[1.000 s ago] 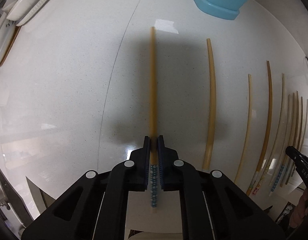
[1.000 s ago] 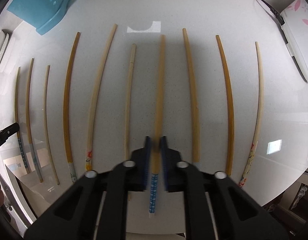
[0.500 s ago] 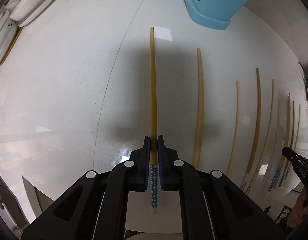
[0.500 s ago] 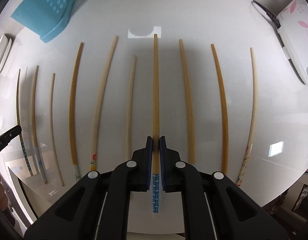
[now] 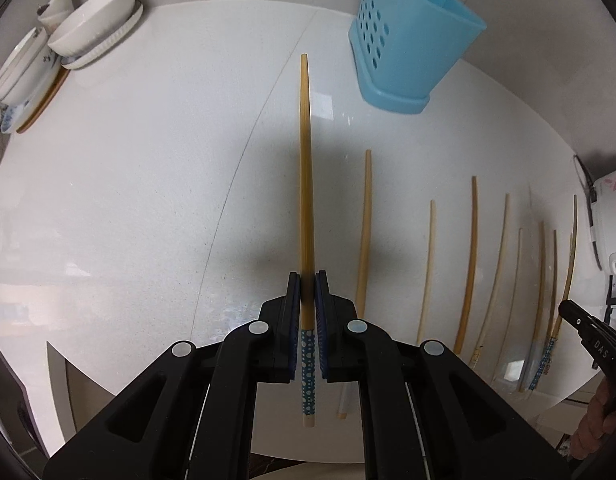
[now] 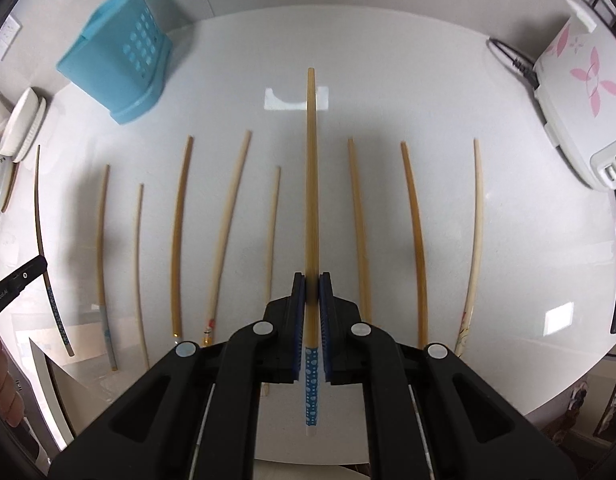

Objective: Organize utensils
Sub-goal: 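Lift both chopsticks and lower the left tool's chopstick into the blue holder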

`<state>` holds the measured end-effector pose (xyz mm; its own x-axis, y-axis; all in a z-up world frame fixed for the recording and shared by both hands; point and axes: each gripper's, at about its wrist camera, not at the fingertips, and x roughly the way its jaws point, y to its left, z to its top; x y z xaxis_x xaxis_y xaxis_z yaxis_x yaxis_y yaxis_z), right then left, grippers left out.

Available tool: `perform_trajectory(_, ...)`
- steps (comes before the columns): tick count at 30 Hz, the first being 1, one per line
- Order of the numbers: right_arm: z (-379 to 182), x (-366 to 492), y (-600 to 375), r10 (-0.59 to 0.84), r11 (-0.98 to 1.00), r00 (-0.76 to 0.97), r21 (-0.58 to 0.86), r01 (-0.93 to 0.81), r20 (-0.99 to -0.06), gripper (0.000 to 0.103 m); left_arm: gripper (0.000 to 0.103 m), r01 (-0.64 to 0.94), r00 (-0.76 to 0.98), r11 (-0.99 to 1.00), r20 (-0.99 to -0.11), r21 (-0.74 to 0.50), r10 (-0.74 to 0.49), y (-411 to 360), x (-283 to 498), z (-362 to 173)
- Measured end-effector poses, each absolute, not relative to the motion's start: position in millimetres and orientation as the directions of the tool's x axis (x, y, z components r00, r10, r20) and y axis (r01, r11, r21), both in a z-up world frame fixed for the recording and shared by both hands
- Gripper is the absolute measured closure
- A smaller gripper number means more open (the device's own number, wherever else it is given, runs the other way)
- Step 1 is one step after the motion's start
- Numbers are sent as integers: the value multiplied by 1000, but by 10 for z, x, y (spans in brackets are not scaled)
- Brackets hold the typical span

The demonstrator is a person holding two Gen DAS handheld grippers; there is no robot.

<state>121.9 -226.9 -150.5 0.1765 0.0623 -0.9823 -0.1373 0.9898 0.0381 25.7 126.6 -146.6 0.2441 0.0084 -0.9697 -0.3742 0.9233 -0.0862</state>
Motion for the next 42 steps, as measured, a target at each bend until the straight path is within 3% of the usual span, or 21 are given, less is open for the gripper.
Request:
perform_trajectory(22,-558,1457,-2024,175,978,469,96,-188,-866,97,96,-311,510,942,-858,-126,54,977,466,-504)
perform_trajectory(42,-144,2149,-1449,294,947,600,141,-288,-744,97,96,-223,746,959,-663,-174,53,1081,1368,40)
